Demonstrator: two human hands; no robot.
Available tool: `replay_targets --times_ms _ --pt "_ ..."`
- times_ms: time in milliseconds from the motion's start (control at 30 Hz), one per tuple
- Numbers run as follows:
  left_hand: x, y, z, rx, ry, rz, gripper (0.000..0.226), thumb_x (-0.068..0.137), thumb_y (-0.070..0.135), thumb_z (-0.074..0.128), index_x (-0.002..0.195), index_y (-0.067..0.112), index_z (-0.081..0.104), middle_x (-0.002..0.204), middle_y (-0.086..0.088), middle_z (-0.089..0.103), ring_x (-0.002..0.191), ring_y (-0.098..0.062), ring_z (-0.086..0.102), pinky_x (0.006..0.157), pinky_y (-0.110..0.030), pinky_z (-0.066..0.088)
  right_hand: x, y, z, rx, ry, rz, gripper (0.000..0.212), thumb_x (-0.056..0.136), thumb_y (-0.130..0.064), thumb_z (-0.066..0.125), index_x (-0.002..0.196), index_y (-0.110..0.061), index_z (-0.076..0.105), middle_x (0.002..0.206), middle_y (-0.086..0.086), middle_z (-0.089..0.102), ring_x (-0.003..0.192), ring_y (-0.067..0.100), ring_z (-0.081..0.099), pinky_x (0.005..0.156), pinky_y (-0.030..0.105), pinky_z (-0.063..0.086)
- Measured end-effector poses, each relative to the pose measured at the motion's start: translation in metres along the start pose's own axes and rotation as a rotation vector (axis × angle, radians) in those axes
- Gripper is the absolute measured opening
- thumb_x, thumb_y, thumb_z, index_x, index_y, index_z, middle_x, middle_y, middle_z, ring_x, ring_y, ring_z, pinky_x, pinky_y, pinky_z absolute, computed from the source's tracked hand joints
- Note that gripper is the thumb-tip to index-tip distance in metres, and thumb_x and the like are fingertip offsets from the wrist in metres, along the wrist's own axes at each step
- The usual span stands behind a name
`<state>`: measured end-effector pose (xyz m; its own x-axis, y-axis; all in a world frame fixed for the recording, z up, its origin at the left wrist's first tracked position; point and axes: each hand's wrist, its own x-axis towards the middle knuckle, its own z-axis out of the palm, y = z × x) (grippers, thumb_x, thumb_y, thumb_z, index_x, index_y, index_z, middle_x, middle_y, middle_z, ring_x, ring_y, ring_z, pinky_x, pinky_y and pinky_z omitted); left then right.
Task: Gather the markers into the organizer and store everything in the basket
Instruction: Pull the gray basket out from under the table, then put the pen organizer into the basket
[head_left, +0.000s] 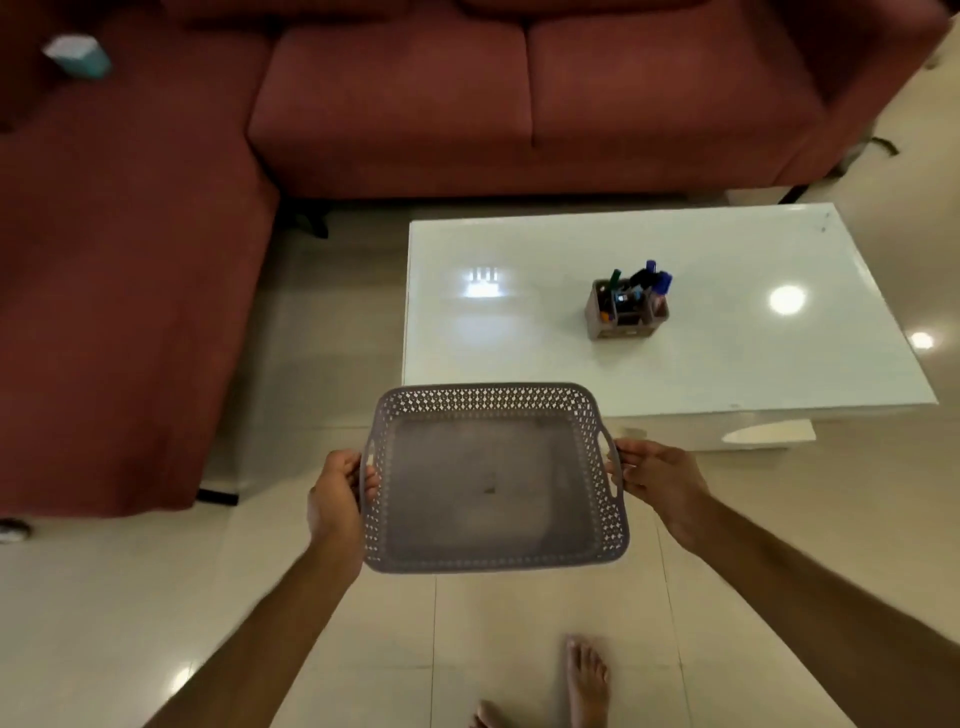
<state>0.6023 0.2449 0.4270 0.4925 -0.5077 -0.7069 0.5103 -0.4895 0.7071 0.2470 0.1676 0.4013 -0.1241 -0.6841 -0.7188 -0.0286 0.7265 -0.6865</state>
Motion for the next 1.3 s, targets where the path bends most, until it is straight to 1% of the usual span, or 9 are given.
replay_targets --times_ms 200,300,467,700,800,933,1067,1167,1300 --pt "0.066 0.045 0.066 -0.13 -0.014 0.039 0.032 0.097 0.022 0.049 0.067 0.015 0.056 0.052 -0.001 0.055 0.041 -0.012 0.05 0.044 -0.02 0.046 0.074 -0.065 0.033 0.059 0.072 -0.026 0.036 0.095 0.018 0.048 0.104 -0.006 0.073 0.106 0.016 0.078 0.103 0.032 0.076 0.099 0.044 0.059" --pt "0.11 0.058 0.105 -0.192 -0.011 0.034 0.032 0.1 0.025 0.046 0.07 0.014 0.054 0.051 -0.001 0.056 0.04 -0.011 0.051 0.043 -0.017 0.046 0.122 -0.086 0.046 0.121 0.121 0.019 0.036 0.094 0.016 0.053 0.112 -0.007 0.074 0.109 0.012 0.079 0.106 0.03 0.075 0.101 0.045 0.058" --pt "0.181 0.061 0.151 -0.235 0.049 -0.052 0.031 0.1 0.03 0.047 0.077 0.011 0.055 0.049 -0.001 0.058 0.04 -0.01 0.056 0.043 -0.017 0.047 0.192 -0.115 0.056 0.168 0.089 0.114 0.04 0.095 0.013 0.054 0.124 -0.009 0.072 0.114 0.006 0.077 0.097 0.021 0.073 0.08 0.032 0.059" --pt "0.248 0.048 0.176 -0.213 0.101 -0.116 0.044 0.099 0.043 0.049 0.102 0.004 0.068 0.065 -0.005 0.069 0.069 -0.017 0.062 0.071 -0.026 0.051 0.247 -0.125 0.065 0.243 0.053 0.207 0.039 0.095 0.011 0.058 0.127 -0.007 0.07 0.117 0.004 0.074 0.098 0.018 0.071 0.077 0.028 0.055" --pt "0.263 0.046 0.191 -0.2 0.088 -0.149 0.045 0.099 0.043 0.05 0.108 0.002 0.067 0.081 -0.01 0.066 0.075 -0.019 0.063 0.074 -0.027 0.052 0.264 -0.124 0.061 0.332 0.124 0.235 0.026 0.101 -0.003 0.059 0.122 -0.008 0.073 0.118 0.007 0.077 0.102 0.019 0.073 0.083 0.029 0.057" --pt "0.272 0.045 0.206 -0.146 0.091 -0.179 0.046 0.099 0.045 0.051 0.108 0.003 0.067 0.087 -0.013 0.066 0.077 -0.021 0.064 0.076 -0.029 0.052 0.273 -0.121 0.05 0.339 0.202 0.291 0.023 0.098 0.005 0.058 0.104 -0.006 0.077 0.1 0.01 0.081 0.089 0.016 0.076 0.087 0.031 0.058" --pt "0.276 0.046 0.218 -0.124 0.103 -0.193 0.045 0.097 0.044 0.054 0.11 0.003 0.067 0.086 -0.011 0.066 0.074 -0.019 0.065 0.073 -0.028 0.053 0.278 -0.114 0.019 0.247 0.471 0.416 0.028 0.102 0.0 0.049 0.118 0.006 0.072 0.117 0.022 0.074 0.099 0.027 0.072 0.1 0.042 0.058" --pt "0.282 0.047 0.227 -0.125 0.094 -0.211 0.043 0.096 0.045 0.055 0.106 0.005 0.068 0.085 -0.01 0.066 0.071 -0.019 0.064 0.07 -0.028 0.054 0.289 -0.121 -0.012 0.207 0.633 0.332 0.02 0.096 -0.014 0.061 0.108 -0.003 0.073 0.112 0.018 0.076 0.092 0.027 0.075 0.091 0.043 0.062" --pt "0.289 0.047 0.233 -0.12 0.075 -0.222 0.041 0.095 0.046 0.056 0.103 0.007 0.068 0.08 -0.006 0.067 0.067 -0.017 0.063 0.071 -0.027 0.051 0.308 -0.142 -0.05 0.182 0.525 0.178 0.03 0.099 -0.018 0.063 0.128 -0.011 0.066 0.111 0.007 0.072 0.108 0.033 0.073 0.095 0.044 0.06"
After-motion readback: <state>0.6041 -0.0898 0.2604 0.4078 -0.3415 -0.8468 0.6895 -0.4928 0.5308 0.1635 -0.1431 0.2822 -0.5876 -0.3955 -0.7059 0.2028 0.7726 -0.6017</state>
